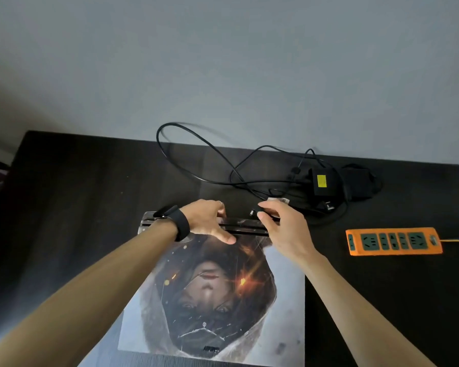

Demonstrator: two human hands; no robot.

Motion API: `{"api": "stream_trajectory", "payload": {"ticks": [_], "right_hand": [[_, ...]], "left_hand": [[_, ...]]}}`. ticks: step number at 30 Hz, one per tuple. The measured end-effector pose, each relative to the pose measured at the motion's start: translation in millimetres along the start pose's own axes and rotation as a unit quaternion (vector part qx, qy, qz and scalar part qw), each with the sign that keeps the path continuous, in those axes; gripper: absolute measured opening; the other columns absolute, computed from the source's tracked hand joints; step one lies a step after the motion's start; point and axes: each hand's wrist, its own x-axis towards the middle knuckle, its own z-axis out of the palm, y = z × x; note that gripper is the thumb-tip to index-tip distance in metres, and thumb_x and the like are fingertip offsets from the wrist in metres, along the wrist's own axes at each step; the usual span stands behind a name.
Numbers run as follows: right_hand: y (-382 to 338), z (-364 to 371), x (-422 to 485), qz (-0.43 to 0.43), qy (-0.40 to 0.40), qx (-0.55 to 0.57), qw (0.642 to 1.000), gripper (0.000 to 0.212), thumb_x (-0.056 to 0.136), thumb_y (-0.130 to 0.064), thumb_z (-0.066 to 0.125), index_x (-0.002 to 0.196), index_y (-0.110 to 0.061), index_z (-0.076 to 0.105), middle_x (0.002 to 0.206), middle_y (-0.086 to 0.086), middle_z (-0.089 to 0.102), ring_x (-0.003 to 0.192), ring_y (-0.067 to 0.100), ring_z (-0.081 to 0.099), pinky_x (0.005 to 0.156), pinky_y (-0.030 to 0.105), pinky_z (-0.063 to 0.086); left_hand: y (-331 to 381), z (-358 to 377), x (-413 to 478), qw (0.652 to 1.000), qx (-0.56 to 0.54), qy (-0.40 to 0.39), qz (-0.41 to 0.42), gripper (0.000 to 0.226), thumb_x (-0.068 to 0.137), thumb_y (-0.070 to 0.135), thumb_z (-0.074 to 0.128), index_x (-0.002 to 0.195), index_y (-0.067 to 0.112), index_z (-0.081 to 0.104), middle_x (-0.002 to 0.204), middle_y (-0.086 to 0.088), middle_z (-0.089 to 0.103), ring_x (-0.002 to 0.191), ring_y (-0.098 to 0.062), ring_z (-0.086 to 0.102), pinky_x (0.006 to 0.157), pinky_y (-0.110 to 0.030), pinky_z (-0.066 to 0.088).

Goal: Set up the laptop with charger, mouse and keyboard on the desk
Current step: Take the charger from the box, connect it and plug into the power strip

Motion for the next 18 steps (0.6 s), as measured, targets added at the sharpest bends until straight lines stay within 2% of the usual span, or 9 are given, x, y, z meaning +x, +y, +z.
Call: {"api": "stream_trajectory", "payload": {"ticks": [3,6,10,13,15,18], "right_hand": [[-10.3,-11.1,-12.4,-0.007,0.011,0.032,0.999,0.023,0.096,-0.021,0.066,0.118,-0.021,0.071,0.105,-0.029,0.06,0.095,-0.007,0.06,0.092,0.014,0.047],[-27.0,-23.9,-30.4,-0.004,0.017,0.067,0.998,0.024,0.094,-0.021,0.068,0.118,-0.025,0.071,0.101,-0.038,0.058,0.099,-0.009,0.061,0.092,0.013,0.047],[-50.2,-42.1,-61.6,-0.021,0.017,0.093,0.995,0.025,0.092,-0.021,0.071,0.115,-0.032,0.071,0.103,-0.03,0.066,0.103,-0.011,0.061,0.087,0.006,0.046],[-62.4,-52.1,-82.1,-0.038,0.019,0.111,0.993,0.027,0.09,-0.018,0.073,0.109,-0.037,0.071,0.101,-0.027,0.069,0.102,-0.01,0.063,0.088,0.007,0.047],[-67.6,-55.2,-94.6,-0.057,0.027,0.104,0.993,0.027,0.089,-0.017,0.074,0.108,-0.035,0.073,0.102,-0.027,0.07,0.104,-0.009,0.063,0.089,0.008,0.047],[-72.6,-58.1,-104.7,-0.074,0.045,0.091,0.992,0.025,0.088,-0.015,0.075,0.109,-0.029,0.076,0.103,-0.023,0.072,0.105,-0.006,0.065,0.091,0.013,0.05]], "left_hand": [[3.9,-6.9,-18.4,0.999,-0.036,0.02,-0.001,0.053,0.072,0.063,0.073,0.102,0.022,0.058,0.098,0.005,0.062,0.091,-0.017,0.058,0.076,-0.032,0.048],[10.6,-5.8,-48.1,0.998,-0.024,0.063,-0.008,0.05,0.071,0.07,0.068,0.098,0.03,0.055,0.098,0.008,0.064,0.091,-0.016,0.059,0.08,-0.036,0.049],[24.4,1.2,-96.4,0.989,0.018,0.147,-0.005,0.05,0.071,0.075,0.06,0.1,0.035,0.053,0.091,0.012,0.065,0.09,-0.015,0.06,0.075,-0.034,0.044],[35.6,5.9,-129.1,0.978,0.03,0.205,0.004,0.049,0.075,0.073,0.059,0.104,0.033,0.055,0.093,0.012,0.065,0.092,-0.014,0.058,0.074,-0.028,0.033],[40.6,10.2,-146.9,0.972,0.031,0.234,0.009,0.05,0.078,0.071,0.059,0.109,0.032,0.056,0.093,0.012,0.061,0.09,-0.012,0.053,0.076,-0.024,0.026],[43.3,15.6,-164.0,0.965,0.029,0.261,0.023,0.052,0.079,0.071,0.057,0.113,0.031,0.056,0.099,0.012,0.062,0.099,-0.011,0.053,0.078,-0.02,0.022]]}}
